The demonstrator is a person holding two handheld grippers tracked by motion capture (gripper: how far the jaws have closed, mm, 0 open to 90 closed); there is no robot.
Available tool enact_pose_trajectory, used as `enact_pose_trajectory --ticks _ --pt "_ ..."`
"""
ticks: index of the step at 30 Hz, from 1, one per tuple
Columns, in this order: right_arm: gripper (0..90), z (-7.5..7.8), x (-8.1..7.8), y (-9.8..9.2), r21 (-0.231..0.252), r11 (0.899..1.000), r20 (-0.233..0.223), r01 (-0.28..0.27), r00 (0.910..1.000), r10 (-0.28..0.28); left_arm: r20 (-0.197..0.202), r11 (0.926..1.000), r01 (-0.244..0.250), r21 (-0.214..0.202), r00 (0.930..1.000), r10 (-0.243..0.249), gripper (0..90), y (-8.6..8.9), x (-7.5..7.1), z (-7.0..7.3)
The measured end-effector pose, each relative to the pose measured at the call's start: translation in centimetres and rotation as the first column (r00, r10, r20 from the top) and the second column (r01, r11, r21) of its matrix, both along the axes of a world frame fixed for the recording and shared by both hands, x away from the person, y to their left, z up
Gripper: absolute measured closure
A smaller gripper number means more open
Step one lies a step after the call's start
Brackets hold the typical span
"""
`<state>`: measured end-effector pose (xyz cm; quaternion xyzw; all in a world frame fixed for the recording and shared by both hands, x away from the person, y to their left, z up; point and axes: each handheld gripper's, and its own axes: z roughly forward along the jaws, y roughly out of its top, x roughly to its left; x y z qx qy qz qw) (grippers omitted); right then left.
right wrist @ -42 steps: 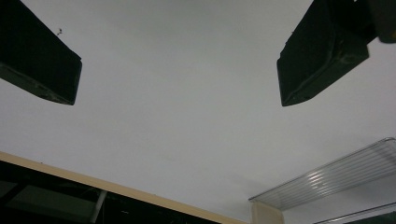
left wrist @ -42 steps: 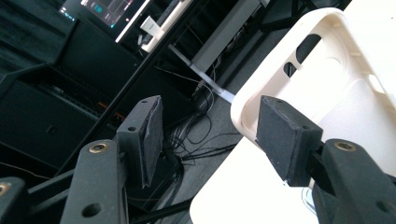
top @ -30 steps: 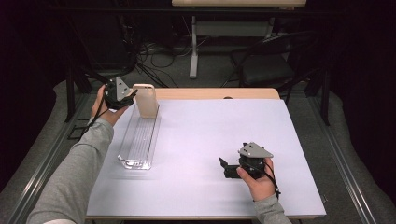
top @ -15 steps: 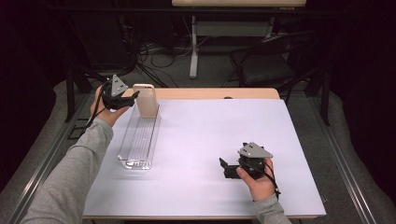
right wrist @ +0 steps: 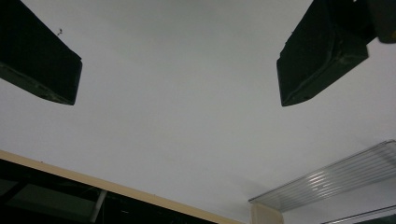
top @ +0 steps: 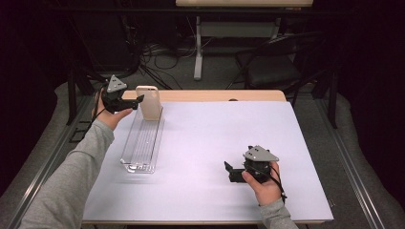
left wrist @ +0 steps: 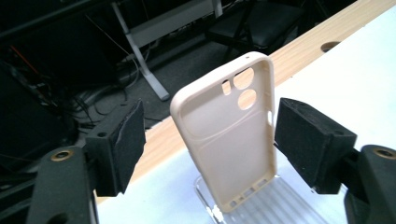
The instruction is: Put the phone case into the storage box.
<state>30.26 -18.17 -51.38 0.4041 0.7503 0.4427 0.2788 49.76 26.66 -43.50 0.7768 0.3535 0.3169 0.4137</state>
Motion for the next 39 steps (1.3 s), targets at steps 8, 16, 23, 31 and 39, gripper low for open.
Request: enact_pose_trajectory --ticks 8,16,23,31,39 --pt "0.0 0.0 0.0 0.0 0.002 1.0 -0.001 0.003 1.0 -0.003 -0.071 0.9973 0.008 -0.074 0.9974 -0.013 24.6 0.1 -0.3 0.4" --pt "0.0 0.0 0.1 0.0 0.001 1.0 -0.004 -0.003 1.0 0.003 -0.153 0.9945 -0.007 -0.105 0.9883 -0.009 24.6 0.5 -0.5 0.6" --pt "0.0 -0.1 0.1 -0.1 0.002 1.0 -0.006 -0.004 1.0 0.004 -0.196 0.991 -0.003 -0.134 0.9804 -0.023 23.4 0.6 -0.9 0.9" --pt "0.0 -0.1 0.1 -0.1 0.004 1.0 -0.006 -0.006 1.0 0.006 -0.229 0.9857 0.01 -0.168 0.9722 -0.049 20.8 0.5 -1.4 1.2" --pt "0.0 -0.1 0.2 -0.2 0.007 1.0 -0.006 -0.007 1.0 0.007 -0.256 0.9808 0.005 -0.195 0.9649 -0.056 19.5 0.6 -1.9 1.6"
